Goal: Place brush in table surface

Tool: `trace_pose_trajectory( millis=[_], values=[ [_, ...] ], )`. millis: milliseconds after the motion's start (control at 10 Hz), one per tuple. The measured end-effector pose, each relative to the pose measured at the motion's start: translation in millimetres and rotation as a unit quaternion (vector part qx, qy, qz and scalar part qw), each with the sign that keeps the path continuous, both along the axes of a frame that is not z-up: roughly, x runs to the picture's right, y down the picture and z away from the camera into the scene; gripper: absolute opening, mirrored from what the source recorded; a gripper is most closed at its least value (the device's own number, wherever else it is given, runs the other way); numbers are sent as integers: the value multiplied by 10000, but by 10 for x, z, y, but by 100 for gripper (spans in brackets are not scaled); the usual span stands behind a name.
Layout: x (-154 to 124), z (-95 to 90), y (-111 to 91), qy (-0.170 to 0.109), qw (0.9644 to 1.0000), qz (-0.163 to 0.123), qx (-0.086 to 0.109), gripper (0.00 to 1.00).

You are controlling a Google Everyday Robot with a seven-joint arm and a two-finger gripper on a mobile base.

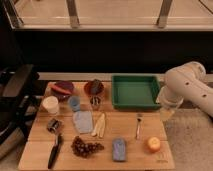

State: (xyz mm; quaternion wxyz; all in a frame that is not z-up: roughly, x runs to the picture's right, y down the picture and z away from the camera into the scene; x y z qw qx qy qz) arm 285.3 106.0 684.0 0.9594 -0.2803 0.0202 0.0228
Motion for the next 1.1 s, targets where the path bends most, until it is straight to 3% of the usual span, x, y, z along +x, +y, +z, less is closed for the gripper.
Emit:
trace_pose_trajectory(
  millis=[300,500,700,800,900,1000,1100],
  values=[
    [-93,3,-147,-77,9999,111,46,65],
    [-427,47,-330,-307,9995,28,49,65],
    [-968,46,-445,-724,9971,-206,60,65],
    [-1224,25,-471,-1041,9936,-420,81,65],
    [-1460,-13,-468,-1424,9870,-742,92,65],
    [-1665,-52,-455,-1780,9782,-1062,94,65],
    [-1890,-104,-424,-2189,9653,-1424,79,65]
  ],
)
